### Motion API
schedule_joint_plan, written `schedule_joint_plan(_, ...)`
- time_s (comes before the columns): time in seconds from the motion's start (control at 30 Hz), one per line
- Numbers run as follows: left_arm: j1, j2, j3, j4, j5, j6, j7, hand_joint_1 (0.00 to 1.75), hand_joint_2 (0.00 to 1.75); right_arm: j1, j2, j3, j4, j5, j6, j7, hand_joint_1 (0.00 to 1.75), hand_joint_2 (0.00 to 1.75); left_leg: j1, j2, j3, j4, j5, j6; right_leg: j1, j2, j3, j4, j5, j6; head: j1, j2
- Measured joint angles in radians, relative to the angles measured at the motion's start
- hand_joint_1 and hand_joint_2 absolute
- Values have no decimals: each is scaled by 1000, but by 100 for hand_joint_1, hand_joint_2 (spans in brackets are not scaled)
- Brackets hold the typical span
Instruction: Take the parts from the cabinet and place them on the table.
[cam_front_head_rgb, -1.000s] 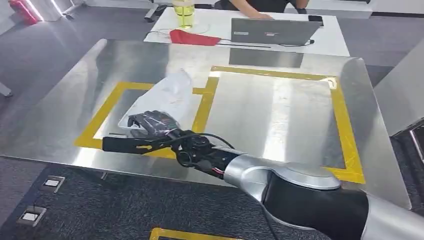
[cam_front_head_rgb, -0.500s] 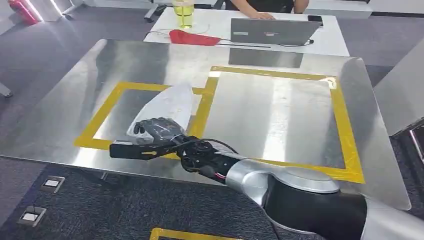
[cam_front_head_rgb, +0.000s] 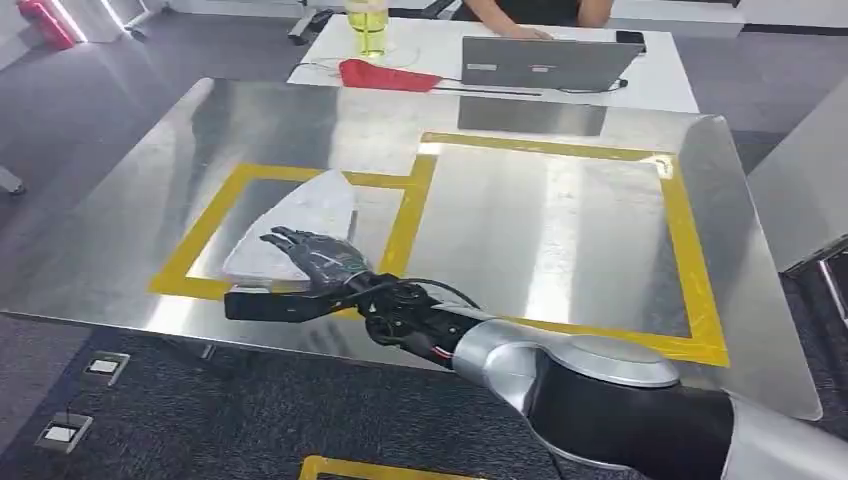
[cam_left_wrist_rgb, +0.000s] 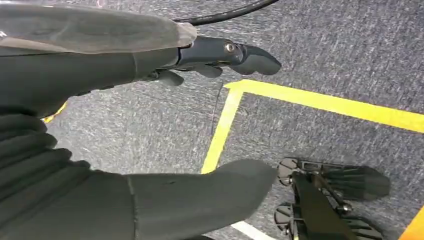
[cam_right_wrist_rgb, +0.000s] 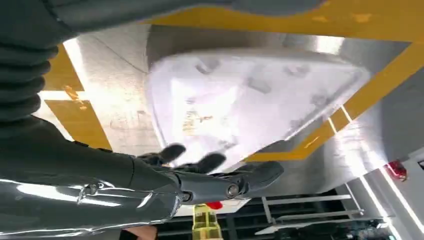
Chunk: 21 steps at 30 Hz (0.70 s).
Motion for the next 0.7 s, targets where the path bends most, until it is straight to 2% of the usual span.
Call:
schedule_joint_plan(0.2,0,0,0,0,-4,0,0,0,0,1,0,-16,3,0,-2,-26,0,0,0,0,0,0,0,0,0,0,0,0,0,0,0,0)
schedule_joint_plan(0.33,0,0,0,0,-3,2,2,0,0,1,0,-44,3,-65,10,-98,0,0,0,0,0,0,0,0,0,0,0,0,0,0,0,0)
schedule_joint_plan(0.53,1,0,0,0,19,7,5,0,0,-13,1,-144,-27,-242,131,-294,0,0,0,0,0,0,0,0,0,0,1,0,0,0,0,0)
schedule_joint_plan(0.6,0,0,0,0,31,10,9,0,0,-14,1,-186,-53,-261,175,-336,0,0,0,0,1,0,0,0,0,0,1,0,0,0,0,0)
schedule_joint_plan(0.7,1,0,0,0,54,13,18,0,0,-5,0,-247,-117,-269,233,-350,0,0,0,0,1,0,0,0,0,0,1,0,0,0,-1,0)
